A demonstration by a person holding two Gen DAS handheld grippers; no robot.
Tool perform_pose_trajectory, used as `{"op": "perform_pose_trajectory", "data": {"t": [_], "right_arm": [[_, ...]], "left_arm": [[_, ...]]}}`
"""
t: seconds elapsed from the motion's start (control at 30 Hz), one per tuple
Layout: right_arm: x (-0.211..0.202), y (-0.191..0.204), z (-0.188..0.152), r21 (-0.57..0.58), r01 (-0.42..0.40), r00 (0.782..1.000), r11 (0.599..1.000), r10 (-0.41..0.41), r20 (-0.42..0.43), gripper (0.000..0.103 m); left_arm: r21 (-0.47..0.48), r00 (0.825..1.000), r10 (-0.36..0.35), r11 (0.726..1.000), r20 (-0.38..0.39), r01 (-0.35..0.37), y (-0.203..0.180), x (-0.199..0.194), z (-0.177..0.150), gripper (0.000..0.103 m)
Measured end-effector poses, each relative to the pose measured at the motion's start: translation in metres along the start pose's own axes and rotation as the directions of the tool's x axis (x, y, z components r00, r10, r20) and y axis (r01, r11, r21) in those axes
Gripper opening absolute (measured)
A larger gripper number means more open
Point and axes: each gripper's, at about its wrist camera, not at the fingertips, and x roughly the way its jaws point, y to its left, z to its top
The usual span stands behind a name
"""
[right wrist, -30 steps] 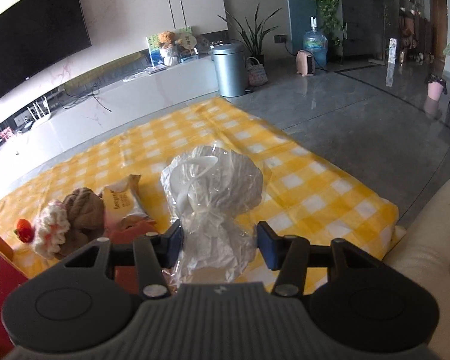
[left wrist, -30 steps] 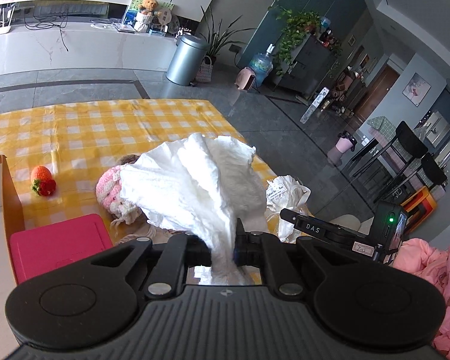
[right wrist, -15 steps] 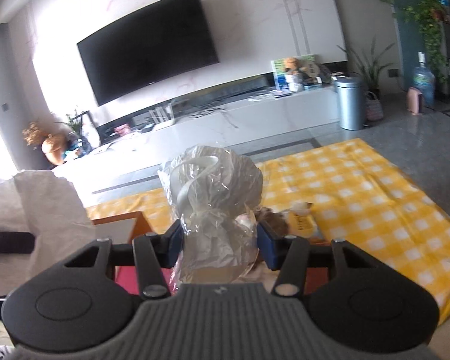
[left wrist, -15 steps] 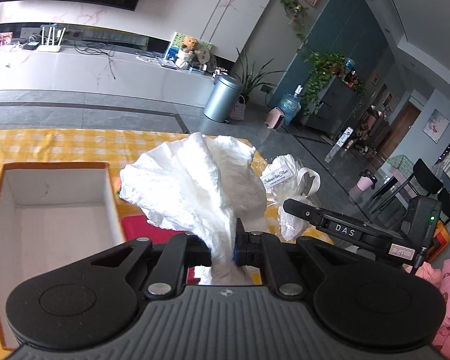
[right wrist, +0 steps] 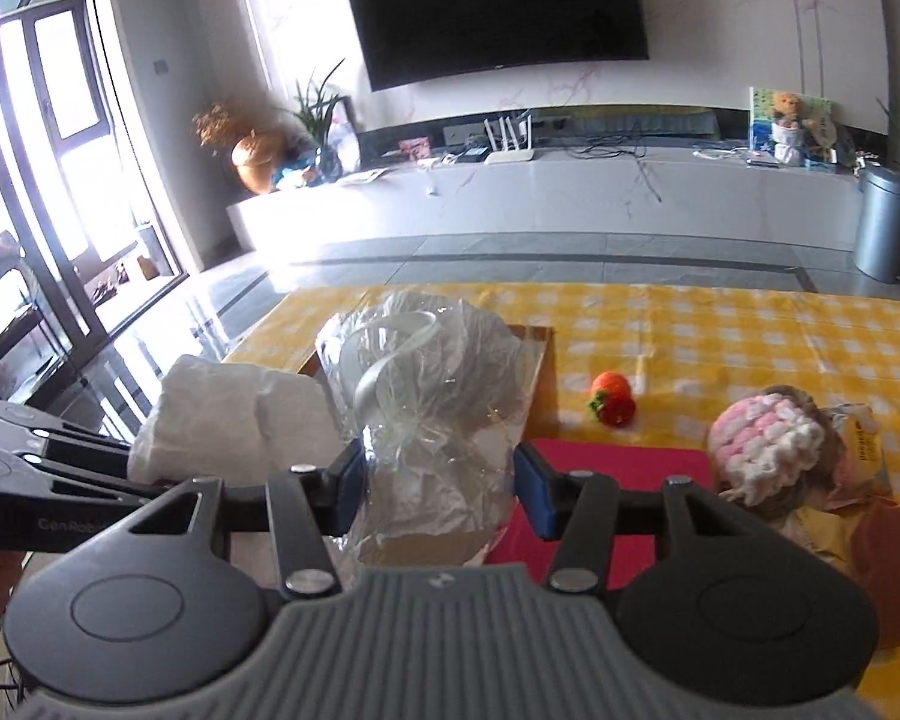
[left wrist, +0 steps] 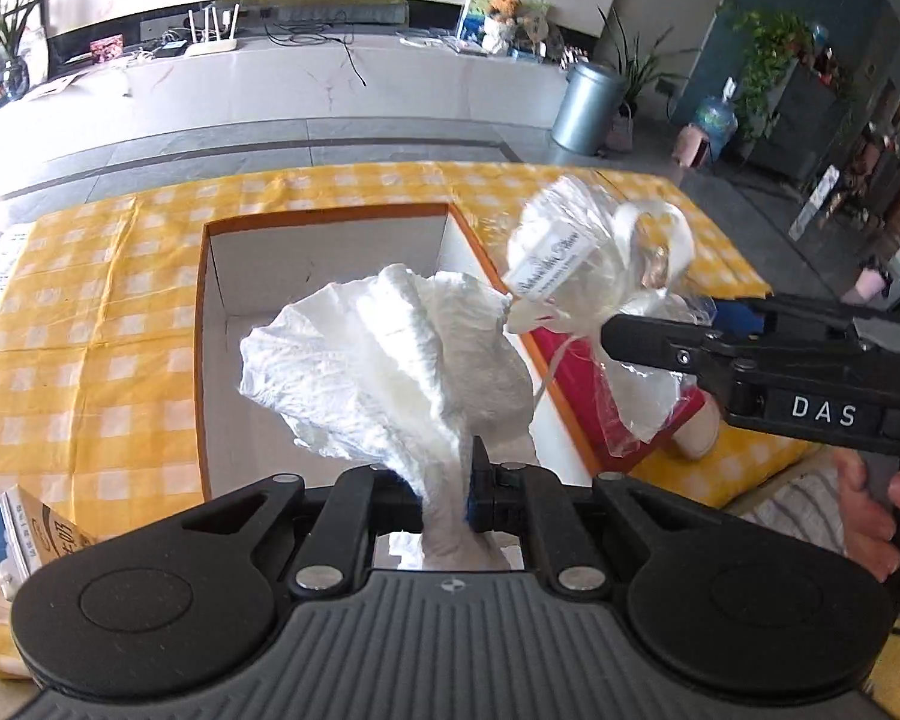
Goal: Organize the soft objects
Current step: 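Carry both items over the open box and release the white cloth from the left gripper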
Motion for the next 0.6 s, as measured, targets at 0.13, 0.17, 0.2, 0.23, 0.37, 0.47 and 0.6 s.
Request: {"op": "perform_pose_trajectory", "data": {"t": [0.13,0.17,0.2,0.23,0.37,0.47,0.6], "right_arm": [[0.036,0.017,-0.006,-0.024,-0.030,0.996,0.999,0.028,-0.088,0.052],[0.044,0.020,-0.008,-0.028,-0.032,0.993,0.999,0.029,-0.114,0.052],[0.055,0.028,-0.014,-0.041,-0.025,0.988,0.999,0.018,-0.154,0.052],[0.064,0.030,-0.017,-0.059,-0.020,0.982,0.998,0.008,-0.186,0.052],[0.100,0.040,-0.029,-0.111,-0.015,0.960,0.994,-0.016,-0.278,0.052],[0.116,0.041,-0.033,-0.127,-0.013,0.948,0.992,-0.028,-0.316,0.052],[0.116,0.041,-0.034,-0.136,0.000,0.949,0.991,-0.043,-0.312,0.052]], "left_arm": [[0.046,0.991,0.109,0.993,-0.080,-0.105,0.005,0.023,-0.018,0.012],[0.048,0.989,0.120,0.992,-0.089,-0.117,0.007,0.029,-0.021,0.012],[0.049,0.985,0.136,0.990,-0.107,-0.131,0.008,0.035,-0.024,0.012],[0.052,0.980,0.152,0.988,-0.126,-0.147,0.009,0.042,-0.025,0.012],[0.115,0.948,0.257,0.964,-0.187,-0.238,0.016,0.068,-0.035,0.012],[0.112,0.937,0.275,0.960,-0.213,-0.256,0.021,0.076,-0.041,0.012],[0.114,0.938,0.283,0.958,-0.198,-0.265,0.024,0.066,-0.043,0.041]]}}
